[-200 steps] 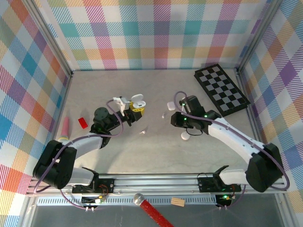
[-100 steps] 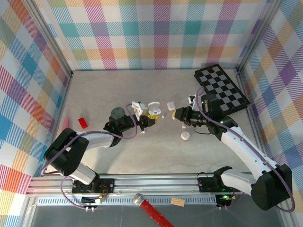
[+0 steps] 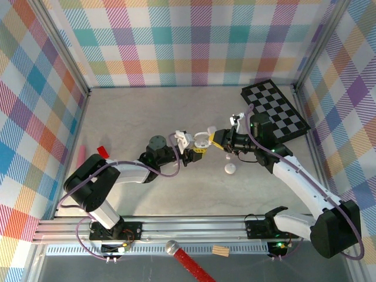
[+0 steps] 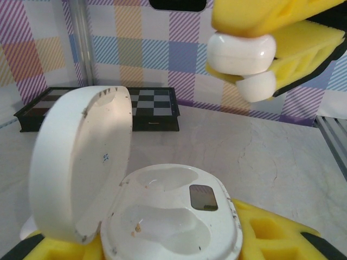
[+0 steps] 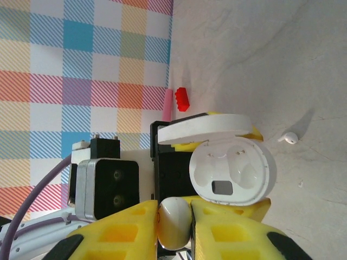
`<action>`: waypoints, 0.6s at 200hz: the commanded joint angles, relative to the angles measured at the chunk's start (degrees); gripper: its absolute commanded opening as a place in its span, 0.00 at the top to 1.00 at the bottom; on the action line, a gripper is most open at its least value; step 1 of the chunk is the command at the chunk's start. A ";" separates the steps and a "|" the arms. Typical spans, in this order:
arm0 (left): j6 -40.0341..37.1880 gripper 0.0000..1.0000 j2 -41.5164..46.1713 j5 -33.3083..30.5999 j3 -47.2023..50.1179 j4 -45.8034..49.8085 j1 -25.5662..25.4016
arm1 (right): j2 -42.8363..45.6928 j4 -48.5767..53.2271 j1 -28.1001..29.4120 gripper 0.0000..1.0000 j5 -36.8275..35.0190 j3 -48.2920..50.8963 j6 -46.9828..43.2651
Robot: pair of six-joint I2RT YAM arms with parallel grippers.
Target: Insert the wireless bluetooth earbuds into the charging case
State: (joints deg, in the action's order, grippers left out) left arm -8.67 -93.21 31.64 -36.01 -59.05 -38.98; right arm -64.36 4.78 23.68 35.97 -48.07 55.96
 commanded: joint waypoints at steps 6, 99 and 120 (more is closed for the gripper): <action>-3.60 0.66 -0.92 -1.82 -3.00 -2.30 -2.33 | -0.31 1.36 -0.11 0.79 -0.54 -0.98 -0.76; -8.10 0.66 -2.50 -7.00 -7.74 4.41 -6.86 | -1.78 3.08 0.75 0.79 -2.34 -1.41 -4.17; -8.47 0.66 -2.67 -8.17 -8.60 5.75 -7.39 | -2.06 3.86 0.88 0.80 -2.91 -1.56 -4.82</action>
State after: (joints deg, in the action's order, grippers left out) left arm -15.25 -95.53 25.21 -42.48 -54.04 -45.28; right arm -65.87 7.51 24.08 33.87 -48.10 53.12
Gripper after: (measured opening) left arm 0.379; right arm 0.206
